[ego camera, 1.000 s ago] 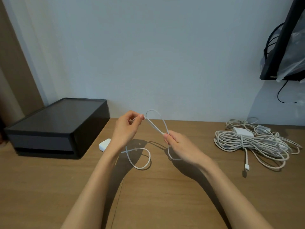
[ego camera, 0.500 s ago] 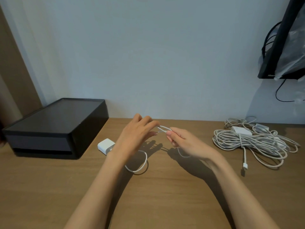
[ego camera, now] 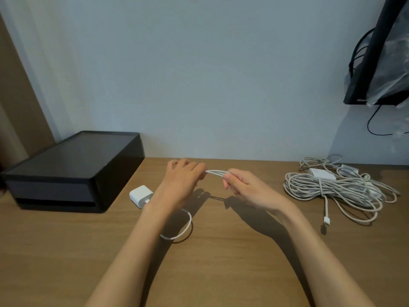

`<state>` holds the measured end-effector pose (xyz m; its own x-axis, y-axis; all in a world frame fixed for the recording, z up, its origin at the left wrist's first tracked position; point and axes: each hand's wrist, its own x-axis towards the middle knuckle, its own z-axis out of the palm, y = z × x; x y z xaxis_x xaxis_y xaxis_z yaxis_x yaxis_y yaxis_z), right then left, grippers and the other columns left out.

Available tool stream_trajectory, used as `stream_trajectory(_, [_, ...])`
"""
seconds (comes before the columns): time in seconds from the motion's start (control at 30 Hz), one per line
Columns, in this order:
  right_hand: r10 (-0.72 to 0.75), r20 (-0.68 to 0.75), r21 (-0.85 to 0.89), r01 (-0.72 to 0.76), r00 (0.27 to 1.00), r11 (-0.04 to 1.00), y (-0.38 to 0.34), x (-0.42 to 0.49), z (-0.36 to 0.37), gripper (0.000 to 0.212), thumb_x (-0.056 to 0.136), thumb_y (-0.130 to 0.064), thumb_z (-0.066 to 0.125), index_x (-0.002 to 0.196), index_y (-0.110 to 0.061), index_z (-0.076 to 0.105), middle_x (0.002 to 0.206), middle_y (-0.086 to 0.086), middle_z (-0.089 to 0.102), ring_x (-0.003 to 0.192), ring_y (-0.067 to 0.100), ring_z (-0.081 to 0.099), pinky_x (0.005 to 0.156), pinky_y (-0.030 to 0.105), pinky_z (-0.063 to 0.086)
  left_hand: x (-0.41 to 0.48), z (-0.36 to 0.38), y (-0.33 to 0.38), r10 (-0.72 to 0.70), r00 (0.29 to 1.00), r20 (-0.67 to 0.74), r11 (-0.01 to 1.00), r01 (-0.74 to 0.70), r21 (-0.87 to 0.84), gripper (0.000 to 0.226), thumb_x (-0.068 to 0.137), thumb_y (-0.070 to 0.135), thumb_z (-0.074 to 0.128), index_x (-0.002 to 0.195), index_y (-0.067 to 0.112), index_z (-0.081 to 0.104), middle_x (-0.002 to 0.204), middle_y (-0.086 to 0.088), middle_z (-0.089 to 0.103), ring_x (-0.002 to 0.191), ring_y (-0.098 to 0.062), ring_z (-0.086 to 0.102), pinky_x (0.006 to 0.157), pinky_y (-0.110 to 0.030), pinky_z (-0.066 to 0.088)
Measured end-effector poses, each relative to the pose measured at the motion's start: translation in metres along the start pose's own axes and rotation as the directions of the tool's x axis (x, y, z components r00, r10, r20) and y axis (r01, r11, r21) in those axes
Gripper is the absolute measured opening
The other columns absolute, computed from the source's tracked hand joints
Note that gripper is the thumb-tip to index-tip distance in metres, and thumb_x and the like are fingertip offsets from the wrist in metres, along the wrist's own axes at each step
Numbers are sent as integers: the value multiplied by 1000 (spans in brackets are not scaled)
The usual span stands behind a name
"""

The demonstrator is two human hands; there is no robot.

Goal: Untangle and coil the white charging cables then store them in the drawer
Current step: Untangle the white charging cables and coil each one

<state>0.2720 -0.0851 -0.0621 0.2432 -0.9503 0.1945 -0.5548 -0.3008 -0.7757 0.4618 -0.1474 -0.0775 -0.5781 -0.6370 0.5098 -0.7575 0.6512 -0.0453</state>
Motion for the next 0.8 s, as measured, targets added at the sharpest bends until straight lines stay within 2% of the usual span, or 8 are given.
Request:
stream_trajectory(0.1, [9, -10, -299, -11, 1000, 954, 6, -1, 2, 25, 102, -38, 36, 89, -26, 53, 63, -6, 46, 57, 12, 40, 58, 33, 31, -2, -4, 0, -41, 992, 118, 999, 45, -27, 18, 91, 10, 48, 92, 23, 36, 91, 0, 51, 76, -21, 45, 70, -33, 43])
stream_trajectory(0.23, [-36, -32, -351, 22, 999, 936, 0, -2, 16, 24, 101, -44, 32, 94, -28, 48, 72, -1, 57, 60, 13, 46, 56, 33, 34, -4, -9, 4, -6, 992, 128, 999, 12, -49, 17, 88, 8, 52, 100, 18, 46, 95, -1, 49, 80, -19, 45, 68, -31, 45])
stream_trajectory(0.33, [-30, -46, -387, 10, 999, 922, -3, -1, 20, 25, 103, -37, 30, 92, -26, 50, 67, -6, 51, 56, 10, 41, 52, 23, 30, -2, -7, 6, 21, 991, 132, 998, -13, -60, 11, 91, 15, 52, 102, 18, 50, 97, 0, 50, 81, -17, 46, 71, -33, 49])
stream_trajectory(0.4, [-38, -93, -364, 2, 995, 932, -3, -1, 16, 25, 103, -32, 33, 87, -24, 51, 61, -8, 46, 52, 8, 37, 48, 20, 29, 0, -8, 7, -34, 993, 111, 983, 53, -177, 12, 97, 28, 46, 101, 18, 51, 92, 1, 52, 77, -16, 49, 69, -34, 49])
stream_trajectory(0.53, [-78, -419, -172, 6, 904, 985, 6, 6, 3, 27, 101, -20, 41, 76, -22, 50, 57, -9, 40, 49, 3, 31, 49, 22, 25, -2, -17, 0, -208, 976, 64, 801, 208, -561, 24, 97, 37, 42, 103, 19, 56, 73, 7, 53, 65, -4, 48, 61, -26, 38])
stream_trajectory(0.63, [76, -613, 145, 17, 787, 989, 12, 13, -3, 28, 100, -16, 41, 73, -20, 47, 54, -10, 31, 49, 6, 27, 49, 25, 22, -5, -20, -10, -280, 960, 26, 716, 227, -661, 28, 100, 30, 39, 89, 25, 65, 73, 0, 59, 64, -5, 49, 64, -28, 38])
stream_trajectory(0.73, [288, -608, 515, 91, 740, 852, 11, 13, -7, 28, 103, -16, 36, 76, -17, 45, 45, -12, 27, 37, 2, 21, 36, 17, 17, -5, -21, -16, -363, 932, 15, 683, 277, -676, 28, 100, 28, 41, 84, 32, 64, 73, -17, 60, 53, -10, 45, 52, -24, 35])
stream_trajectory(0.8, [355, -572, 644, 137, 740, 752, 8, 12, -8, 28, 104, -16, 33, 77, -16, 44, 43, -12, 26, 34, 1, 18, 33, 15, 13, -5, -22, -15, -405, 914, 19, 633, 295, -716, 25, 99, 29, 43, 84, 30, 64, 66, -16, 56, 46, -8, 41, 44, -17, 29])
